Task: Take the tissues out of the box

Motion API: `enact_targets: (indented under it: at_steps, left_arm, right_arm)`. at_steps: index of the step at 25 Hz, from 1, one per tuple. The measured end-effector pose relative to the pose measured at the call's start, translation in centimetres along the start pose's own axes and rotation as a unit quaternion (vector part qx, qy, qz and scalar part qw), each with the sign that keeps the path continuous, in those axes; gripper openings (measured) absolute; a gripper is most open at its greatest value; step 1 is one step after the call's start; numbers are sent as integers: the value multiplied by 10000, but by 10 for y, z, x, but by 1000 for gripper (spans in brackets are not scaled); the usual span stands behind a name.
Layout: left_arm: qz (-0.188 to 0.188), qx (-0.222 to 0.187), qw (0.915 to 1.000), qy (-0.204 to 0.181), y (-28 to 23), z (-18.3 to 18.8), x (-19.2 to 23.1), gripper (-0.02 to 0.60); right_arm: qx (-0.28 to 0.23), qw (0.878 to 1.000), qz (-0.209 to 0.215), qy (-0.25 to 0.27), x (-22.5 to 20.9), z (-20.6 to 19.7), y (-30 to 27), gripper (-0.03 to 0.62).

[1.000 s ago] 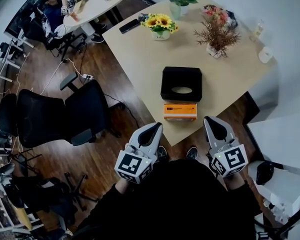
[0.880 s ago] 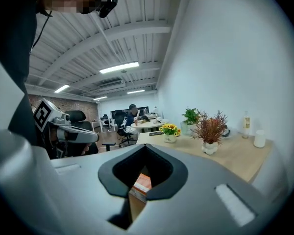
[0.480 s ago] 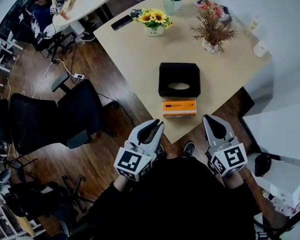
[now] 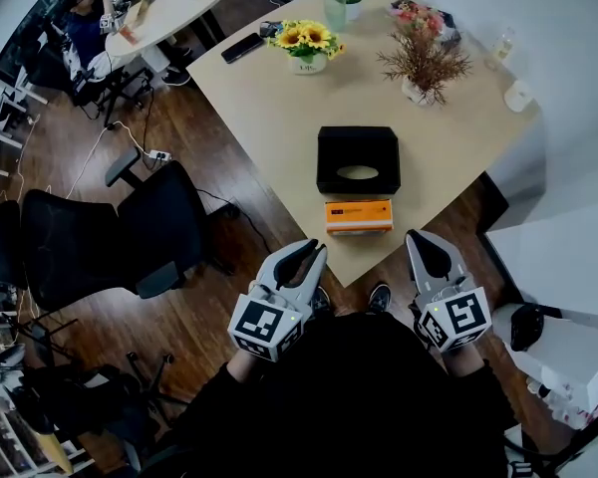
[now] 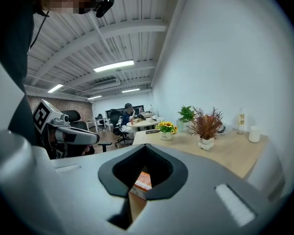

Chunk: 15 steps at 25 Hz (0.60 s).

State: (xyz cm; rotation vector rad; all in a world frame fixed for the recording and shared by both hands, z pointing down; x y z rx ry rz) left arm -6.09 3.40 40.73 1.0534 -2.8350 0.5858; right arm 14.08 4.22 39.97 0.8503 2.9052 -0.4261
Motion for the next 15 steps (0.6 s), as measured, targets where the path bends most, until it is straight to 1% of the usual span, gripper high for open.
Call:
enact_targets:
  at_steps: [15]
  left_arm:
    - [13,39,10000,28,1,-4,-7,29]
  right_arm:
    - [33,10000,54,66,1,-2,4,0]
Point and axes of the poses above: the fingertips, and each gripper's own axes: y backward along the fingers, x to its left, z out of its top, the point moved 5 cm from there along y, backward along the fingers, and after that the axes turned 5 degrees about z, right-handed, at the moved point
